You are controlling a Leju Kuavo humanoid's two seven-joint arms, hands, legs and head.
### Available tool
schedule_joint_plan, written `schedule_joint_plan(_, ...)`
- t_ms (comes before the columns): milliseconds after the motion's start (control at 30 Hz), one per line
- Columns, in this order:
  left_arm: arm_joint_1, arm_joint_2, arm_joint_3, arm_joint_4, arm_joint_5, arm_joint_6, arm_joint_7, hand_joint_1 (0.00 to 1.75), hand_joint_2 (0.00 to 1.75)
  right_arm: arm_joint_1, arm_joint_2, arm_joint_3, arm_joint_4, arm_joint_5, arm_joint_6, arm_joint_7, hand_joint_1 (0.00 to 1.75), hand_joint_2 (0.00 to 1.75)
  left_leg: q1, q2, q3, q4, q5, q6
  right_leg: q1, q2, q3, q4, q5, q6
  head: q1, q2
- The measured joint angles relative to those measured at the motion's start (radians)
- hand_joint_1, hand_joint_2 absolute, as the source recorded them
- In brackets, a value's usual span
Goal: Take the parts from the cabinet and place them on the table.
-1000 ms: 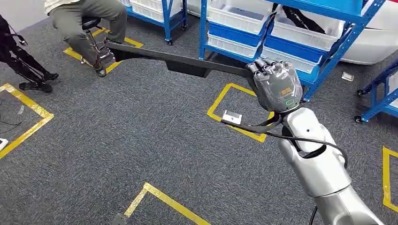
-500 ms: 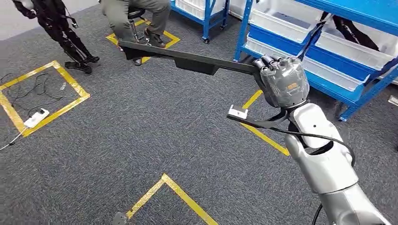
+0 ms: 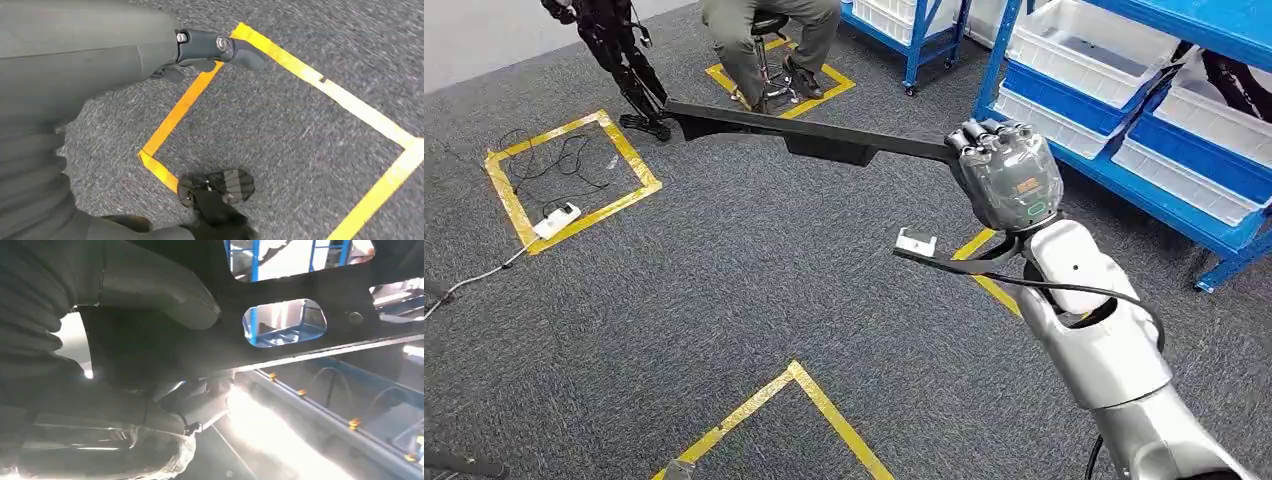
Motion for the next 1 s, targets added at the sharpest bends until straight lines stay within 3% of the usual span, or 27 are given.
schedule_joint_plan(100, 0.0, 0.005, 0.005, 0.0, 0.007, 0.003, 0.002, 0.0, 1.75, 0.012, 0.031, 0.015, -0.002, 0.03, 0.0, 0.017, 1.75, 1.75, -0.009, -0.033, -0.011, -0.002, 0.005, 0.016, 0.007, -0.028, 0.003, -0.002, -0.001, 0.008, 0.003, 0.0)
schedule_joint_plan(133, 0.0, 0.005, 0.007, 0.0, 0.012, 0.005, 0.003, 0.0, 1.75, 0.013, 0.04, 0.019, -0.005, 0.037, 0.002, 0.017, 1.75, 1.75, -0.002, -0.044, -0.001, -0.017, 0.013, 0.029, 0.011, -0.029, -0.001, 0.0, -0.009, 0.016, 0.003, 0.0)
schedule_joint_plan(167, 0.001, 0.005, 0.01, 0.0, 0.021, 0.008, 0.003, 0.0, 1.75, 0.011, 0.048, 0.024, -0.005, 0.043, 0.005, 0.017, 1.75, 1.75, -0.001, -0.054, 0.0, -0.026, 0.019, 0.038, -0.003, 0.017, -0.011, 0.024, -0.028, 0.016, 0.006, 0.0)
schedule_joint_plan(200, 0.001, 0.007, 0.014, 0.0, 0.024, 0.01, 0.001, 0.0, 1.75, 0.009, 0.058, 0.029, -0.005, 0.045, 0.008, 0.016, 1.75, 1.75, 0.003, -0.061, -0.002, -0.03, 0.025, 0.046, -0.011, 0.059, -0.04, 0.087, -0.059, 0.011, 0.005, 0.0)
schedule_joint_plan(233, 0.0, 0.008, 0.019, 0.0, 0.028, 0.011, -0.002, 0.0, 1.75, 0.008, 0.066, 0.036, -0.003, 0.046, 0.012, 0.016, 1.75, 1.75, 0.006, -0.072, -0.005, -0.032, 0.028, 0.049, -0.015, 0.079, -0.081, 0.174, -0.095, 0.009, 0.007, 0.0)
schedule_joint_plan(300, 0.002, 0.008, 0.026, 0.0, 0.031, 0.011, -0.005, 0.0, 1.75, 0.008, 0.08, 0.045, 0.0, 0.048, 0.013, 0.016, 1.75, 1.75, 0.007, -0.099, -0.011, -0.032, 0.031, 0.045, -0.022, 0.087, -0.146, 0.315, -0.141, 0.017, 0.006, 0.0)
schedule_joint_plan(333, 0.006, 0.008, 0.028, 0.0, 0.031, 0.011, -0.006, 0.0, 1.75, 0.008, 0.087, 0.05, 0.003, 0.049, 0.015, 0.016, 1.75, 1.75, 0.008, -0.117, -0.013, -0.032, 0.034, 0.041, -0.027, 0.088, -0.151, 0.327, -0.137, 0.026, 0.006, 0.0)
schedule_joint_plan(367, 0.009, 0.008, 0.029, 0.0, 0.031, 0.011, -0.006, 0.0, 1.75, 0.007, 0.092, 0.053, 0.003, 0.05, 0.016, 0.016, 1.75, 1.75, 0.011, -0.13, -0.014, -0.031, 0.036, 0.037, -0.031, 0.088, -0.131, 0.287, -0.117, 0.036, 0.006, 0.0)
schedule_joint_plan(400, 0.011, 0.008, 0.03, 0.0, 0.032, 0.011, -0.007, 0.0, 1.75, 0.004, 0.094, 0.056, 0.004, 0.049, 0.016, 0.016, 1.75, 1.75, 0.014, -0.145, -0.016, -0.031, 0.039, 0.033, -0.035, 0.091, -0.092, 0.21, -0.083, 0.049, 0.006, 0.0)
schedule_joint_plan(433, 0.013, 0.008, 0.031, 0.0, 0.032, 0.012, -0.008, 0.0, 1.75, -0.002, 0.097, 0.06, 0.004, 0.049, 0.019, 0.014, 1.75, 1.75, 0.018, -0.16, -0.017, -0.031, 0.043, 0.027, -0.043, 0.106, -0.039, 0.101, -0.041, 0.061, 0.006, 0.0)
schedule_joint_plan(467, 0.014, 0.009, 0.031, 0.0, 0.032, 0.013, -0.008, 0.0, 1.75, -0.009, 0.101, 0.064, 0.006, 0.049, 0.023, 0.014, 1.75, 1.75, 0.02, -0.171, -0.022, -0.031, 0.047, 0.02, -0.054, 0.158, -0.001, 0.018, -0.015, 0.068, 0.007, 0.0)
schedule_joint_plan(500, 0.013, 0.01, 0.032, 0.0, 0.032, 0.013, -0.008, 0.0, 1.75, -0.014, 0.105, 0.067, 0.01, 0.049, 0.026, 0.014, 1.75, 1.75, 0.018, -0.179, -0.031, -0.03, 0.051, 0.01, -0.046, 0.182, 0.003, 0.001, -0.016, 0.063, 0.006, 0.0)
schedule_joint_plan(533, 0.015, 0.01, 0.032, 0.0, 0.032, 0.014, -0.008, 0.0, 1.75, -0.019, 0.112, 0.071, 0.012, 0.05, 0.03, 0.014, 1.75, 1.75, 0.02, -0.188, -0.036, -0.039, 0.06, -0.002, -0.036, 0.167, -0.001, 0.001, -0.009, 0.052, 0.006, 0.0)
schedule_joint_plan(600, 0.024, 0.011, 0.036, 0.001, 0.032, 0.015, -0.008, 0.0, 1.75, -0.023, 0.129, 0.077, 0.016, 0.056, 0.03, 0.014, 1.75, 1.75, 0.023, -0.208, -0.037, -0.055, 0.077, -0.017, -0.024, 0.152, -0.003, 0.002, -0.002, 0.043, 0.007, 0.0)
schedule_joint_plan(633, 0.028, 0.013, 0.039, 0.002, 0.031, 0.015, -0.01, 0.0, 1.75, -0.023, 0.137, 0.082, 0.016, 0.064, 0.029, 0.015, 1.75, 1.75, 0.021, -0.215, -0.039, -0.055, 0.078, -0.022, -0.04, 0.135, -0.001, -0.008, 0.005, 0.033, 0.003, 0.0)
schedule_joint_plan(667, 0.029, 0.013, 0.04, 0.002, 0.031, 0.015, -0.013, 0.0, 1.75, -0.021, 0.142, 0.087, 0.017, 0.066, 0.029, 0.017, 1.75, 1.75, 0.016, -0.153, -0.049, -0.036, 0.061, -0.022, -0.057, 0.124, 0.006, -0.009, 0.008, 0.029, -0.003, 0.0)
schedule_joint_plan(700, 0.029, 0.015, 0.041, 0.002, 0.03, 0.015, -0.016, 0.0, 1.75, -0.018, 0.145, 0.092, 0.017, 0.07, 0.026, 0.018, 1.75, 1.75, 0.012, -0.104, -0.07, 0.017, 0.027, -0.02, -0.051, 0.114, 0.007, -0.01, 0.008, 0.013, -0.011, 0.0)
schedule_joint_plan(733, 0.028, 0.017, 0.043, 0.002, 0.028, 0.015, -0.018, 0.0, 1.75, -0.016, 0.146, 0.095, 0.017, 0.071, 0.024, 0.021, 1.75, 1.75, 0.012, -0.084, -0.107, 0.097, -0.013, -0.019, -0.041, 0.1, 0.008, -0.011, 0.007, 0.007, -0.012, 0.0)
schedule_joint_plan(767, 0.029, 0.017, 0.043, 0.002, 0.025, 0.015, -0.02, 0.0, 1.75, -0.014, 0.146, 0.098, 0.018, 0.074, 0.023, 0.026, 1.75, 1.75, 0.012, -0.08, -0.149, 0.19, -0.05, -0.018, -0.034, 0.085, 0.007, -0.011, 0.005, 0.004, -0.01, 0.0)
schedule_joint_plan(800, 0.03, 0.017, 0.044, 0.002, 0.021, 0.013, -0.021, 0.0, 1.75, -0.01, 0.146, 0.1, 0.017, 0.079, 0.023, 0.03, 1.75, 1.75, 0.012, -0.079, -0.18, 0.262, -0.074, -0.018, -0.029, 0.071, 0.009, -0.011, 0.003, 0.0, -0.013, 0.0)
schedule_joint_plan(833, 0.031, 0.017, 0.044, 0.002, 0.019, 0.012, -0.022, 0.0, 1.75, -0.005, 0.146, 0.104, 0.017, 0.082, 0.023, 0.032, 1.75, 1.75, 0.012, -0.077, -0.192, 0.293, -0.076, -0.018, -0.025, 0.057, 0.012, -0.011, 0.0, -0.003, -0.011, 0.0)
schedule_joint_plan(867, 0.031, 0.017, 0.044, 0.002, 0.018, 0.011, -0.022, 0.0, 1.75, 0.0, 0.145, 0.106, 0.018, 0.082, 0.023, 0.033, 1.75, 1.75, 0.012, -0.074, -0.175, 0.267, -0.054, -0.017, -0.023, 0.043, 0.016, -0.01, -0.003, -0.007, -0.012, 0.0)
schedule_joint_plan(900, 0.031, 0.017, 0.044, 0.002, 0.016, 0.011, -0.022, 0.0, 1.75, 0.001, 0.145, 0.107, 0.017, 0.082, 0.023, 0.034, 1.75, 1.75, 0.012, -0.069, -0.139, 0.203, -0.02, -0.016, -0.023, 0.032, 0.02, -0.009, -0.006, -0.01, -0.012, 0.0)
schedule_joint_plan(933, 0.031, 0.018, 0.044, 0.002, 0.016, 0.011, -0.022, 0.0, 1.75, 0.001, 0.145, 0.107, 0.017, 0.082, 0.023, 0.034, 1.75, 1.75, 0.012, -0.056, -0.09, 0.116, 0.017, -0.014, -0.023, 0.024, 0.024, -0.008, -0.013, -0.007, -0.011, 0.0)
schedule_joint_plan(967, 0.03, 0.018, 0.044, 0.002, 0.014, 0.011, -0.021, 0.0, 1.75, 0.001, 0.145, 0.107, 0.017, 0.082, 0.022, 0.034, 1.75, 1.75, 0.011, -0.019, -0.041, 0.029, 0.045, -0.011, -0.021, 0.016, 0.029, -0.006, -0.02, -0.002, -0.013, 0.0)
schedule_joint_plan(1000, 0.027, 0.017, 0.043, 0.002, 0.014, 0.01, -0.019, 0.0, 1.75, 0.0, 0.143, 0.106, 0.016, 0.082, 0.022, 0.034, 1.75, 1.75, -0.01, 0.015, -0.03, 0.009, 0.026, -0.008, -0.006, 0.008, 0.023, -0.003, -0.024, 0.004, -0.014, 0.0)
